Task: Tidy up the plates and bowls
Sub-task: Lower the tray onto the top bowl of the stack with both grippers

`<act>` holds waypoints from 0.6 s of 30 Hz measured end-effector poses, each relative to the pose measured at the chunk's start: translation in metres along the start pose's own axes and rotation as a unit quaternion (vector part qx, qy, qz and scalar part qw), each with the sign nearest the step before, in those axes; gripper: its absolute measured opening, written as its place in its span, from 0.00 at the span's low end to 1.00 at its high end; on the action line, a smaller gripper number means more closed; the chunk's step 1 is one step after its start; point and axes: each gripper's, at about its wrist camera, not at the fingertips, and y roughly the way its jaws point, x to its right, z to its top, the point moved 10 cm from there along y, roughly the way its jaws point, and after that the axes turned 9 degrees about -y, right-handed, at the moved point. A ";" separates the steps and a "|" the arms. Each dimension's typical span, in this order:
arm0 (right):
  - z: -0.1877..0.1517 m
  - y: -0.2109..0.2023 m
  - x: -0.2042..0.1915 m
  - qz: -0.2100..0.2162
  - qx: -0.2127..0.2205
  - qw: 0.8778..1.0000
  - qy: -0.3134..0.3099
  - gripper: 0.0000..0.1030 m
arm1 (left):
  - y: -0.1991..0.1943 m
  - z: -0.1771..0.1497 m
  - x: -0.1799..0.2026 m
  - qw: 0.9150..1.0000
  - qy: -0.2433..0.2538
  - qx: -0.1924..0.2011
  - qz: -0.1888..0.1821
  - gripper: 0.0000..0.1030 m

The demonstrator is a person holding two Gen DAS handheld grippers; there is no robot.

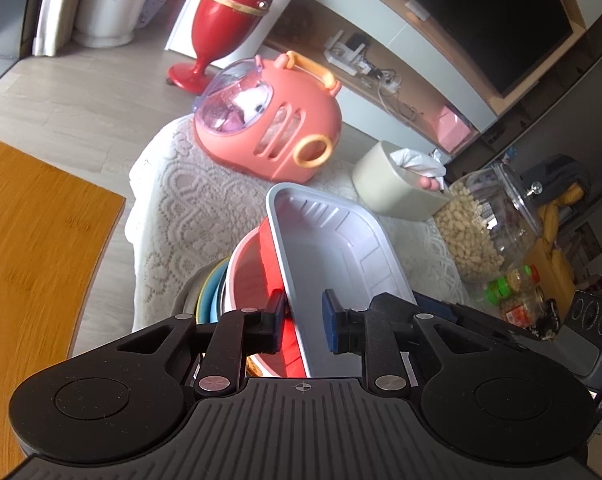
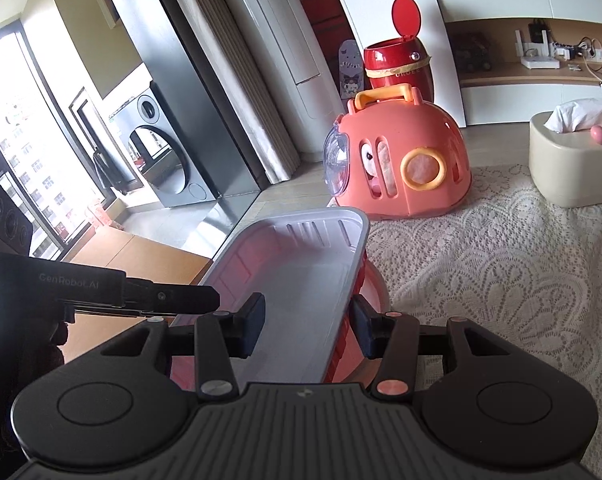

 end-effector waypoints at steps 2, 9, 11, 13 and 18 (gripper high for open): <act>0.001 0.002 0.002 0.000 0.000 1.000 0.002 0.46 | -0.001 0.001 -0.002 1.000 -0.004 0.003 -0.001 0.22; -0.003 0.005 0.001 0.000 -0.003 1.000 0.002 0.46 | -0.004 0.003 -0.006 1.000 -0.011 0.015 0.009 0.22; -0.003 0.003 0.003 -0.003 -0.001 1.000 0.004 0.46 | -0.010 0.005 -0.004 1.000 -0.007 0.027 0.013 0.22; -0.004 -0.001 0.004 -0.004 0.003 1.000 0.007 0.46 | -0.015 0.003 -0.002 0.999 -0.005 0.032 0.015 0.22; -0.009 -0.009 0.003 0.002 0.008 1.000 0.013 0.46 | -0.017 -0.009 -0.001 0.999 -0.021 0.024 0.026 0.22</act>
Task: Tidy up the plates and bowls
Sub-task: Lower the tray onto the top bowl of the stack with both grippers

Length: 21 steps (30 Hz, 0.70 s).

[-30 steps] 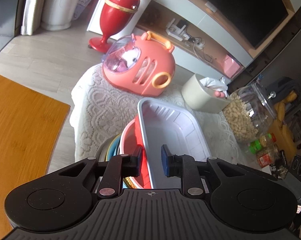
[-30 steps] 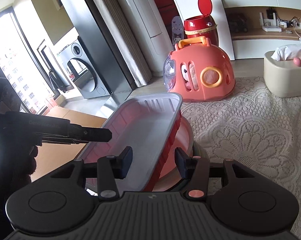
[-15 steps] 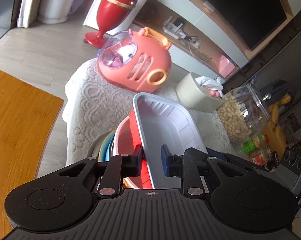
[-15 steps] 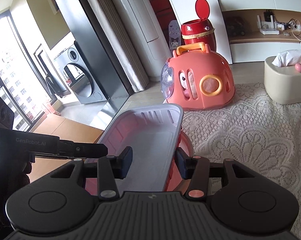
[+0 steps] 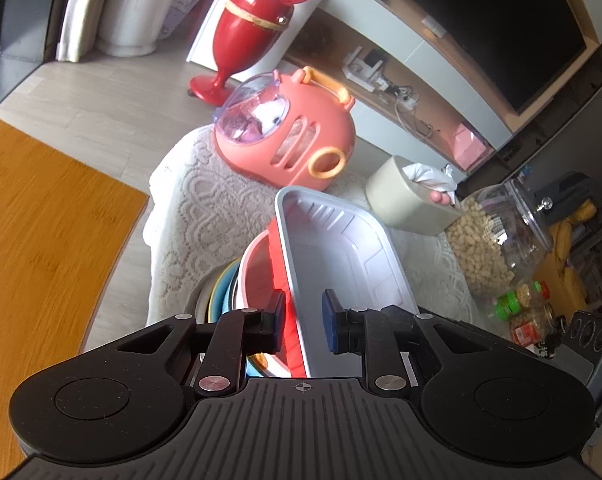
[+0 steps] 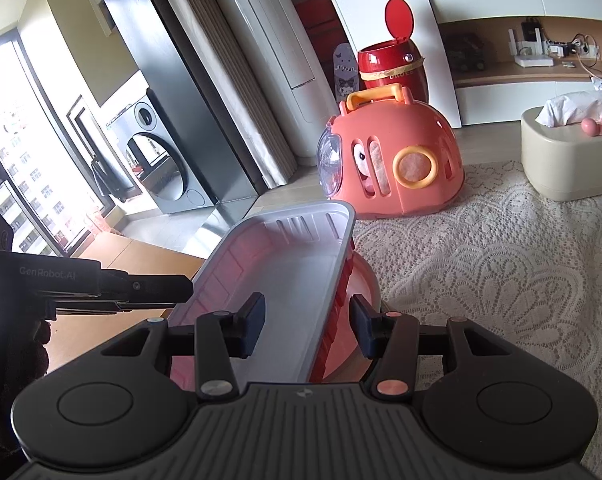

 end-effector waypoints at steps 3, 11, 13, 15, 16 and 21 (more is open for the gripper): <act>-0.004 -0.004 -0.003 0.003 0.002 1.000 0.002 0.46 | 0.003 -0.006 0.005 1.000 0.014 -0.014 0.004 0.22; 0.003 -0.015 0.007 -0.027 0.019 0.999 0.025 0.46 | -0.008 0.001 0.003 1.000 0.013 -0.004 0.013 0.22; 0.003 -0.014 0.008 -0.028 0.018 0.999 0.034 0.46 | -0.008 -0.002 0.005 1.000 0.020 -0.003 0.021 0.22; 0.000 -0.011 0.006 -0.031 0.013 0.999 0.031 0.46 | -0.005 -0.005 0.006 0.999 0.026 -0.011 0.023 0.22; -0.002 -0.010 0.006 -0.033 0.011 0.999 0.032 0.46 | -0.003 -0.006 0.005 0.999 0.024 -0.012 0.025 0.22; -0.011 -0.007 0.003 -0.022 0.002 0.999 0.040 0.46 | 0.005 -0.012 -0.003 0.999 0.012 -0.031 0.030 0.22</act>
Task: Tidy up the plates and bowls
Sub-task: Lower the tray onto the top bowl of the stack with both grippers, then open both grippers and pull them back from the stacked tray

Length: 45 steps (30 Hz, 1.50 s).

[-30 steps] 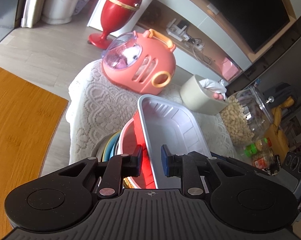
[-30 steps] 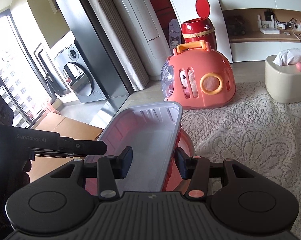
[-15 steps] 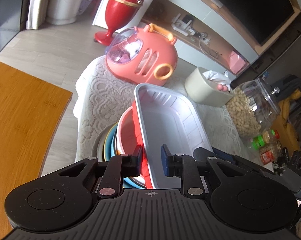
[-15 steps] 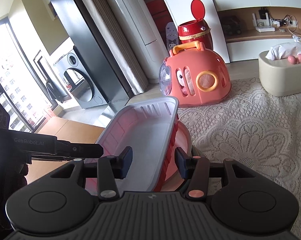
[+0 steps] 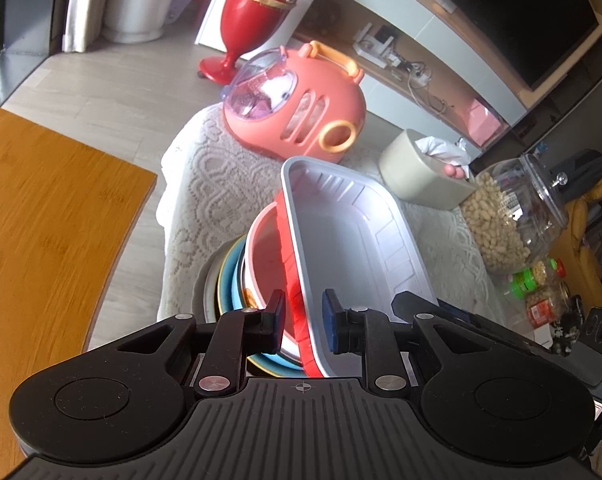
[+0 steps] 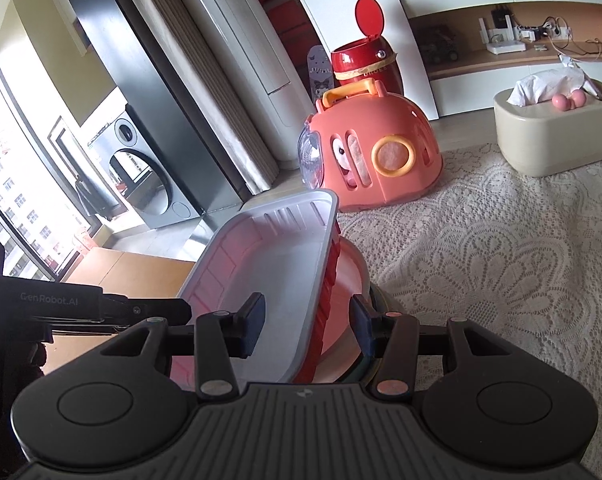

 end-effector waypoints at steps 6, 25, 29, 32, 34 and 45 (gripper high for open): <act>-0.006 0.005 -0.011 0.014 -0.005 1.000 -0.005 0.46 | 0.002 -0.003 0.001 1.000 -0.001 -0.009 -0.009 0.22; -0.003 -0.035 -0.004 -0.053 0.055 0.996 -0.053 0.60 | -0.053 -0.017 0.017 0.990 0.056 0.131 -0.010 0.23; -0.018 -0.059 -0.004 -0.085 0.061 0.992 -0.070 0.69 | -0.052 -0.068 0.011 0.988 0.085 0.128 0.027 0.21; -0.042 -0.066 -0.005 -0.077 0.030 0.995 -0.062 0.69 | -0.042 -0.111 0.011 0.990 0.095 0.101 0.033 0.17; -0.062 -0.067 -0.007 -0.072 0.009 0.996 -0.060 0.69 | -0.036 -0.131 0.012 0.990 0.096 0.092 0.039 0.16; -0.129 -0.084 -0.008 -0.091 -0.055 0.993 -0.051 0.69 | -0.035 -0.169 0.037 0.981 0.129 0.107 0.094 0.16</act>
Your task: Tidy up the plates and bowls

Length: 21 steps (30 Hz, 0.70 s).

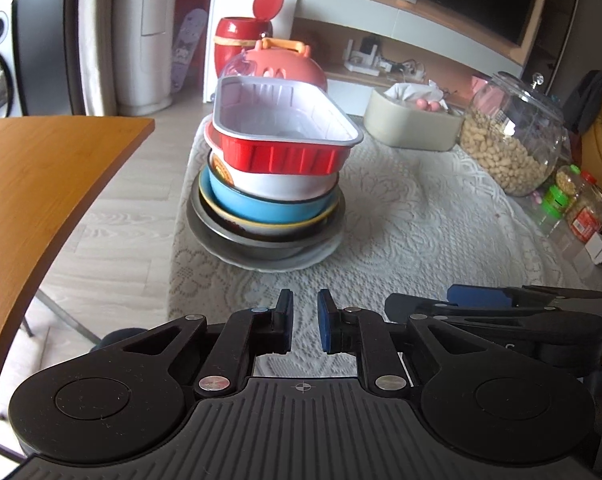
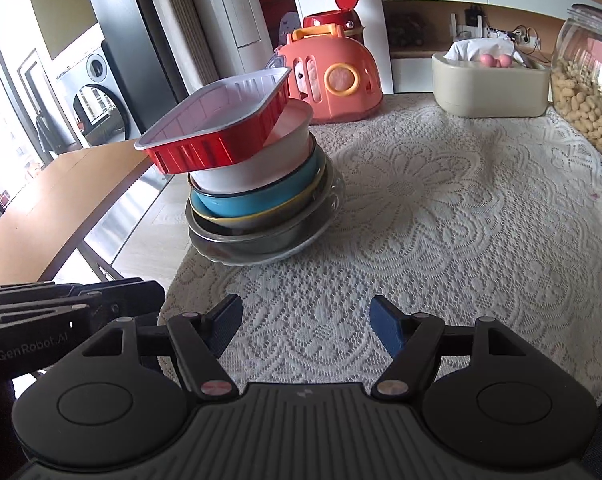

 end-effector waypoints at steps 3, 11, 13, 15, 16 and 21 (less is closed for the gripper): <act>-0.003 -0.005 0.004 0.005 0.001 1.000 0.018 0.69 | -0.001 -0.003 0.005 1.000 0.011 -0.005 0.012 0.16; -0.007 -0.003 0.005 0.011 -0.007 1.000 0.017 0.69 | 0.001 -0.009 0.009 1.000 0.017 -0.014 0.006 0.16; -0.007 -0.002 0.005 0.010 -0.007 1.000 0.017 0.69 | 0.001 -0.008 0.009 1.000 0.017 -0.015 0.004 0.16; -0.006 -0.002 0.006 0.009 -0.007 1.000 0.017 0.69 | 0.000 -0.009 0.009 1.000 0.016 -0.016 0.002 0.16; -0.006 -0.002 0.006 0.009 -0.007 1.000 0.017 0.69 | 0.001 -0.008 0.009 1.000 0.015 -0.016 0.001 0.16; -0.006 -0.002 0.003 0.012 -0.009 1.000 0.011 0.69 | 0.002 -0.008 0.007 1.000 0.009 -0.019 -0.001 0.16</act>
